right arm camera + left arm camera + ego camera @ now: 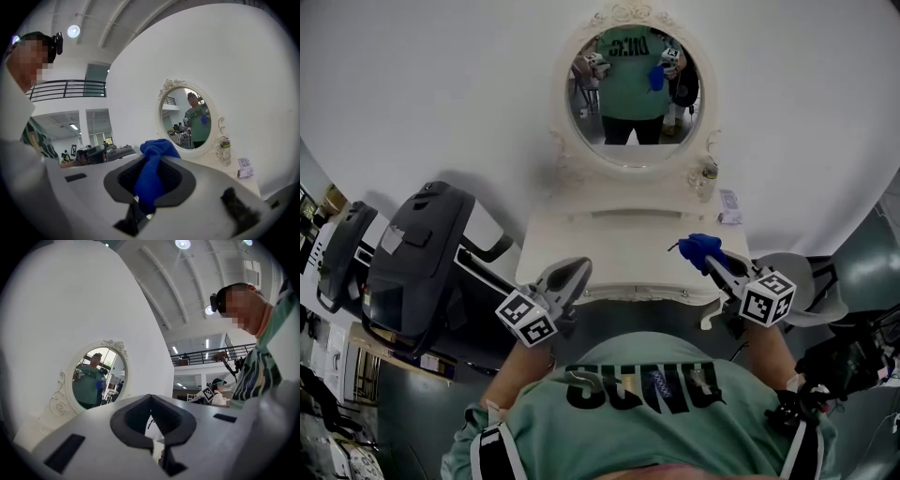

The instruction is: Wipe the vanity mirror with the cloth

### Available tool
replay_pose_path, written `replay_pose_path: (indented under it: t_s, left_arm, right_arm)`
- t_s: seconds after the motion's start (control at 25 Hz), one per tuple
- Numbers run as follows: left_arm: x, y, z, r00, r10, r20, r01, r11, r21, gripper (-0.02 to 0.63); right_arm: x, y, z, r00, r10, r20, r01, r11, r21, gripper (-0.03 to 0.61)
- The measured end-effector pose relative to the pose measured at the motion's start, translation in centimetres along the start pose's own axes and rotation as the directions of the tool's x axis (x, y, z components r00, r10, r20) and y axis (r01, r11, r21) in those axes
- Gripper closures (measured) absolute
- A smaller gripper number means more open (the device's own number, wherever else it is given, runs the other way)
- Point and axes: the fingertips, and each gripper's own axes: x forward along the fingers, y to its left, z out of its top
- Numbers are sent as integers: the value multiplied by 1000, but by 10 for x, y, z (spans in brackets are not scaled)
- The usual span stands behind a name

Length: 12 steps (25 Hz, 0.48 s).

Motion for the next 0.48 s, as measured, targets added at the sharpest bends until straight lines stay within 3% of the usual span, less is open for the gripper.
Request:
replay_pose_path:
  t_s: [0.48]
  left_arm:
    - [84, -54, -38, 998, -32, -48, 31, 999, -5, 604]
  right_arm:
    - [-61, -64, -3, 1000, 12, 4, -12, 1000, -5, 526]
